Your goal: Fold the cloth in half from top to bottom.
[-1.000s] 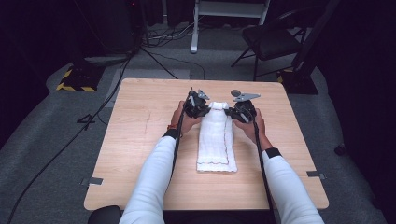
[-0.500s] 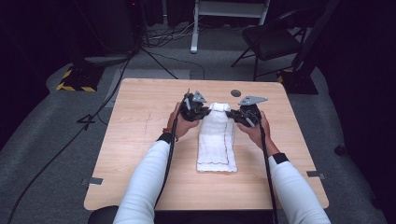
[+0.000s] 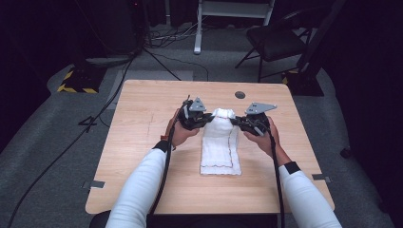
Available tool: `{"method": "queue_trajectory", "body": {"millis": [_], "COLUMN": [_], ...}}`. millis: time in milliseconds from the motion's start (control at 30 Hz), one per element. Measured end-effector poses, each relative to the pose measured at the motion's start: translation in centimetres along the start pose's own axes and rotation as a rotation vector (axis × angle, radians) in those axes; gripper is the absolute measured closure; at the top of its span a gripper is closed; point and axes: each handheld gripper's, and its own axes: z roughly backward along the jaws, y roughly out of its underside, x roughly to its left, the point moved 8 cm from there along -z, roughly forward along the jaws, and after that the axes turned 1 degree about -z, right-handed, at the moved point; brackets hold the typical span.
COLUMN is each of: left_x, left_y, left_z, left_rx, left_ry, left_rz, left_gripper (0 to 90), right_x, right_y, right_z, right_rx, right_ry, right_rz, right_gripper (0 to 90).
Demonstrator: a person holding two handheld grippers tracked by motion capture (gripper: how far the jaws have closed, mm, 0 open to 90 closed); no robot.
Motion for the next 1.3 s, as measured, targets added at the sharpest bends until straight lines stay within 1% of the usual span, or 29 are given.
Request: {"method": "queue_trajectory", "body": {"millis": [67,133,200,267,367,500,600,667,767,933,1067,1133,1233,1300], "left_x": [-0.4,-0.8,-1.3,-1.7,-2.4,-3.2,-3.8,-4.2,-4.6,-5.5,-6.2,-6.5,-6.7,-6.9], "left_y": [0.0,0.3,0.6,1.0,1.5,2.1,2.7,3.0,3.6,4.3,5.0,5.4,5.8,6.1], "left_z": [0.2,0.4,0.6,0.7,1.2,1.7,1.8,2.0,2.2,2.5,2.8,2.9,3.0,3.0], "left_rx": [0.0,0.013,0.018,0.03,0.024,0.025,0.034,0.029,0.035,0.058,0.075,0.081,0.088,0.097], "left_ry": [0.006,0.007,0.016,0.019,0.038,0.058,0.074,0.085,0.099,0.117,0.133,0.144,0.148,0.153], "left_rz": [-0.014,-0.026,-0.029,-0.036,-0.037,-0.056,-0.061,-0.06,-0.066,-0.08,-0.095,-0.096,-0.093,-0.101], "left_gripper": [82.8,82.4,82.4,82.3,82.1,81.5,81.5,81.1,80.0,79.8,79.9,80.3,80.5,80.5], "right_x": [0.2,0.6,0.9,1.3,2.1,3.1,3.6,3.9,4.3,4.9,5.3,5.5,5.9,6.2], "right_y": [0.2,0.6,0.8,1.0,1.3,1.9,2.4,2.6,3.2,4.4,4.8,5.1,5.5,5.7], "right_z": [0.2,0.3,0.5,0.6,1.0,1.4,1.5,1.6,1.8,2.2,2.5,2.6,2.7,2.9], "right_rx": [0.001,0.004,0.002,0.006,0.009,0.01,0.021,0.022,0.028,0.04,0.041,0.044,0.047,0.047], "right_ry": [-0.009,-0.024,-0.043,-0.054,-0.071,-0.098,-0.108,-0.113,-0.129,-0.149,-0.156,-0.163,-0.17,-0.182], "right_rz": [0.0,0.007,0.001,0.01,0.025,0.029,0.033,0.035,0.038,0.036,0.03,0.03,0.031,0.027], "right_gripper": [83.8,83.8,83.8,83.7,83.7,83.6,83.6,83.5,83.3,82.9,81.7,80.9,79.3,77.8]}}
